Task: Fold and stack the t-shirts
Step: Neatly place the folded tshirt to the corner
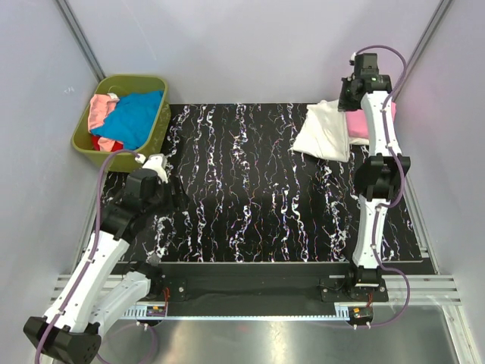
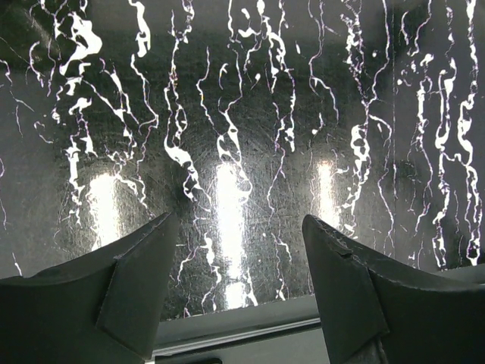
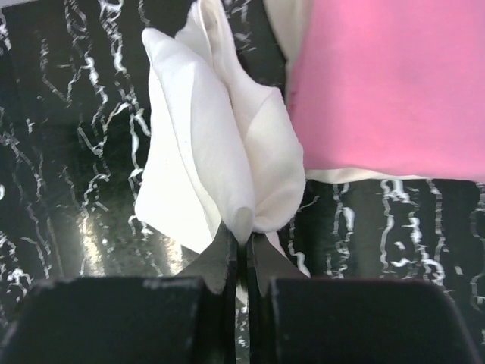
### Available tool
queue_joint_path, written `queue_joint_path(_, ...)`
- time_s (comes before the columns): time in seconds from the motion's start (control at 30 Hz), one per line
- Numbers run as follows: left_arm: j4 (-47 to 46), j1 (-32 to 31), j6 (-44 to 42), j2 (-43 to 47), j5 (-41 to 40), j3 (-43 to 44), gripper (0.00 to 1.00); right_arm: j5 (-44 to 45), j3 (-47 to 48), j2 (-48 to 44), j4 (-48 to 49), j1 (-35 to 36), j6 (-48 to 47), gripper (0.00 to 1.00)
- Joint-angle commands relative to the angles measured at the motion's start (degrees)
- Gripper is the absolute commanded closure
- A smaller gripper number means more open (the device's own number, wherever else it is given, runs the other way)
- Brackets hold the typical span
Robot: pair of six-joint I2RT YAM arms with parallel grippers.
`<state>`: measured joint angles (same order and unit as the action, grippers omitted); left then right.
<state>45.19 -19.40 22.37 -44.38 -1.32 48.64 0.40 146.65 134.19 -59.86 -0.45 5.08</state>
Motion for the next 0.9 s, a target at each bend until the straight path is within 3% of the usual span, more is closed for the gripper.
queue_joint_path(0.0,-3.2,0.2,0.1,0.0,-0.4,-0.6,0.28,2.1,6.1,-1.5,2.1,-2.6,-3.8,1.0)
queue_joint_path(0.3,-3.4,0.3,0.0,-1.1,0.0,-0.7,0.28,1.0,9.6,-3.9,7.9,-6.1,-6.3,1.0)
queue_joint_path(0.87,-3.4,0.2,0.0,-1.8,0.1,-0.8,0.28,-5.5,14.8,-3.1,14.3,-11.8,-1.8,1.0)
